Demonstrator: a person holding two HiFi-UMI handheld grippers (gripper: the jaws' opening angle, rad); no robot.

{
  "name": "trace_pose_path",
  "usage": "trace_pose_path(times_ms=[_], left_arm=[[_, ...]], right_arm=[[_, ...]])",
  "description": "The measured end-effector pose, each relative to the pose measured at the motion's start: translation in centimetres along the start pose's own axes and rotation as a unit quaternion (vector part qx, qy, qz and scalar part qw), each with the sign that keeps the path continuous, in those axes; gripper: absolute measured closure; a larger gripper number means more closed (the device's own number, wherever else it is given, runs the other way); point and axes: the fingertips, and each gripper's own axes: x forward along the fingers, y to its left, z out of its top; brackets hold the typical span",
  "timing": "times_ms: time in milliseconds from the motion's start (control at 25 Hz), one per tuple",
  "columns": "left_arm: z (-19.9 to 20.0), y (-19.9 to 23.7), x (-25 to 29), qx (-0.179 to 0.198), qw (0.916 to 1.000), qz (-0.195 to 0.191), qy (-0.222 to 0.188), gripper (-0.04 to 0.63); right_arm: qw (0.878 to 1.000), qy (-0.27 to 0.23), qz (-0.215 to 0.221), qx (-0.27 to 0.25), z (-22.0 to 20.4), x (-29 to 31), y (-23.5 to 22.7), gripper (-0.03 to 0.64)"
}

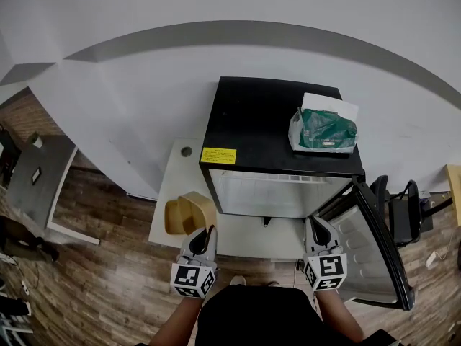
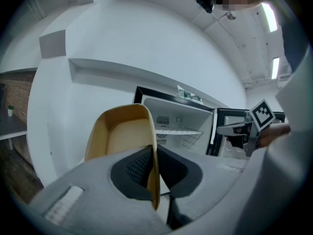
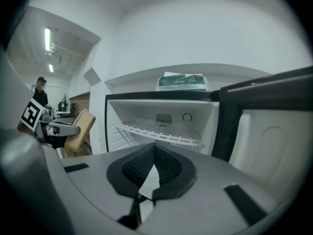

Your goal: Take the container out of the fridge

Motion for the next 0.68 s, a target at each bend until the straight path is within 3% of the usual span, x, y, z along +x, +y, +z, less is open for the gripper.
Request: trace_pose_path(times_ms=[680], left_arm=[[0.4,-0.2,0.2,0.009,0.9999,-0.013,-0.001,0.568]], right_arm=[[1.0,0.003,-0.003,0.009,-0.9,0.1,1.1,0.617]])
